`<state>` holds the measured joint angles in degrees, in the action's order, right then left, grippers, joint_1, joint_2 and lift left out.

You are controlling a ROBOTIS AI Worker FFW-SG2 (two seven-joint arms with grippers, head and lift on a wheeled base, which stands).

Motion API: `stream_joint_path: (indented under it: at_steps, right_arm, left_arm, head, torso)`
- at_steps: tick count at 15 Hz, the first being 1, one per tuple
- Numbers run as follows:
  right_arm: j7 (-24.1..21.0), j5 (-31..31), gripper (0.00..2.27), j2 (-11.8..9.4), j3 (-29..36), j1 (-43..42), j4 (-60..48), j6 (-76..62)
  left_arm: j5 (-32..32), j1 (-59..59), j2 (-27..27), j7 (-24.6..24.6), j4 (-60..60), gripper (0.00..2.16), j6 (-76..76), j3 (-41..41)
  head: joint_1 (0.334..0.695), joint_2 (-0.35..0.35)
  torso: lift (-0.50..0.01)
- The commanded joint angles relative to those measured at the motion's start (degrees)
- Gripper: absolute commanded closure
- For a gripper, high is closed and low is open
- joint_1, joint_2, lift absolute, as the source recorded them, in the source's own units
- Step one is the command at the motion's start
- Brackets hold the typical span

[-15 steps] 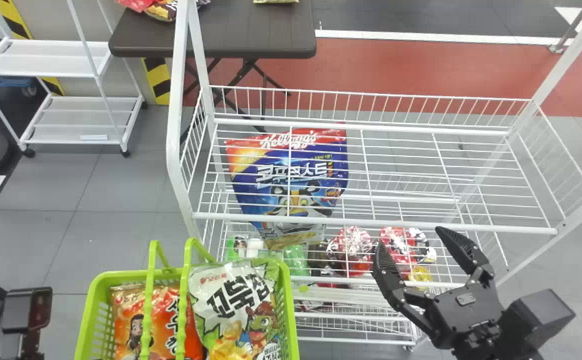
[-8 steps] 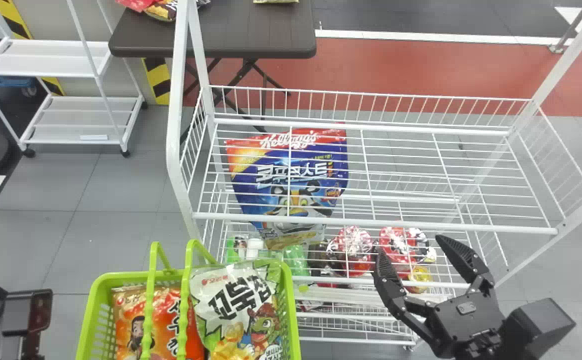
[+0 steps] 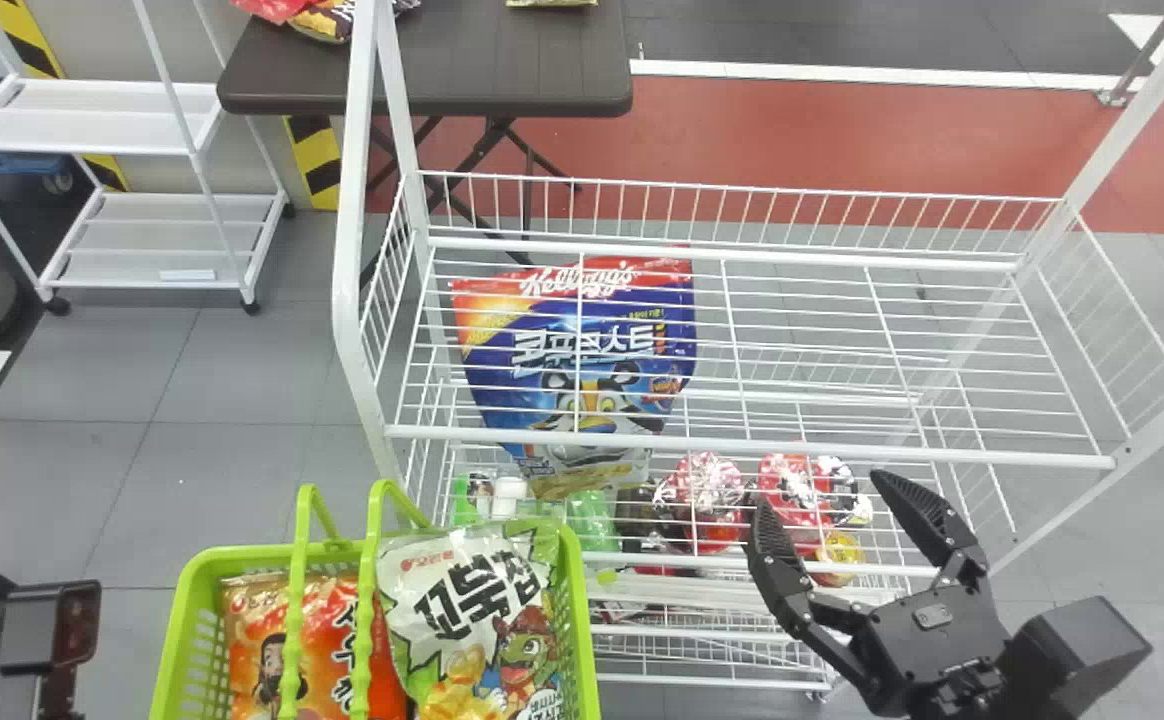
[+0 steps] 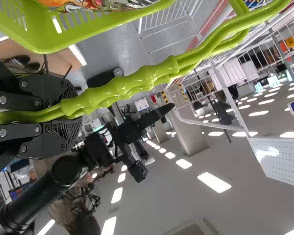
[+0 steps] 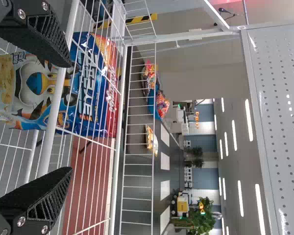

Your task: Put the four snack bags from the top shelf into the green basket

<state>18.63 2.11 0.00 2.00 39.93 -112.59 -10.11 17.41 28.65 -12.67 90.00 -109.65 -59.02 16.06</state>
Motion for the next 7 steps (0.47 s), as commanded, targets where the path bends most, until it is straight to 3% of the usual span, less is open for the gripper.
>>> stream_joint_path:
  at_steps: [1,7]
  right_arm:
    - [0.09,0.09,0.06,0.05,-0.24,0.06,0.00,0.06]
    - [-0.09,0.09,0.06,0.05,-0.42,0.06,0.53,-0.12]
  left_arm:
    - [0.08,0.00,0.19,0.57,0.05,2.15,0.00,0.02]
    - [-0.28,-0.26,0.72,0.57,-0.12,2.15,0.00,-0.77]
  head:
    - [0.695,-0.043]
    - [0.695,-0.042]
  torso:
    - [0.000]
    - [0.000]
